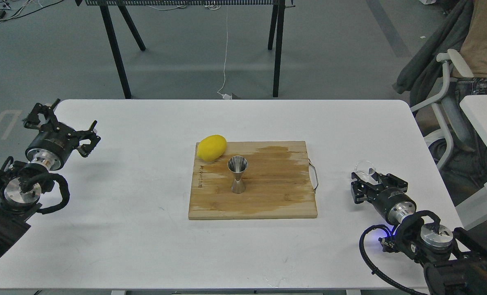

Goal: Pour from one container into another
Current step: 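Move the right gripper toward the small clear glass cup, then lift the clear cup with the right gripper over the jigger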

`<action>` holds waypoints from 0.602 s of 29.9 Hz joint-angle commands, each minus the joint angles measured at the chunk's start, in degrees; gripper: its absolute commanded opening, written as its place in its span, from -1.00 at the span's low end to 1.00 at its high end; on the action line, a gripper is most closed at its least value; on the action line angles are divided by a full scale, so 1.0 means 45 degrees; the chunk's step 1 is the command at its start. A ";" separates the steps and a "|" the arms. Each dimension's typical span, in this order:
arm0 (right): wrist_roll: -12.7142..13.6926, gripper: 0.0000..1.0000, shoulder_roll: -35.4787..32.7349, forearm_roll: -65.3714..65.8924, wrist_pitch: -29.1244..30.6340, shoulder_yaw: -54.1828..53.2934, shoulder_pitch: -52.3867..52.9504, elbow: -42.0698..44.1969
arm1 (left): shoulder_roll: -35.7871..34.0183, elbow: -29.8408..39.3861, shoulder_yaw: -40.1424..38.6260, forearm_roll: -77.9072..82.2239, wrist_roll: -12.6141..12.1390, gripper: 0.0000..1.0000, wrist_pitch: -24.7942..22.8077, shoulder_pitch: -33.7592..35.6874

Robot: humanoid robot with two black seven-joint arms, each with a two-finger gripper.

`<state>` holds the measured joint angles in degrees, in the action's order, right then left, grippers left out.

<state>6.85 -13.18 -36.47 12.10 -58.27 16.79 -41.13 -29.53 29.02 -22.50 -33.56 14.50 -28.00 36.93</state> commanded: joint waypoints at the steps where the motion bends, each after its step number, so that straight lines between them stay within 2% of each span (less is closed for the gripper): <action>1: 0.0001 -0.13 0.0000 0.0000 0.0045 -0.0001 -0.0001 -0.0001 | 0.0019 -0.0062 0.0000 -0.0004 0.0000 0.99 0.0000 -0.0004; 10: -0.0019 -0.20 0.0000 0.0116 0.0202 -0.0001 -0.0001 -0.0526 | 0.0039 -0.0062 0.0000 -0.0004 0.0000 0.99 0.0000 -0.0004; 18: -0.0253 -0.22 -0.0410 0.2281 0.0084 -0.0137 0.0038 -0.3844 | 0.0078 -0.0062 0.0000 0.0016 0.0000 0.99 0.0000 -0.0004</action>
<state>5.81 -14.29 -30.37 12.80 -58.49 16.79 -53.03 -29.29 28.73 -22.50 -33.49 14.50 -28.00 36.91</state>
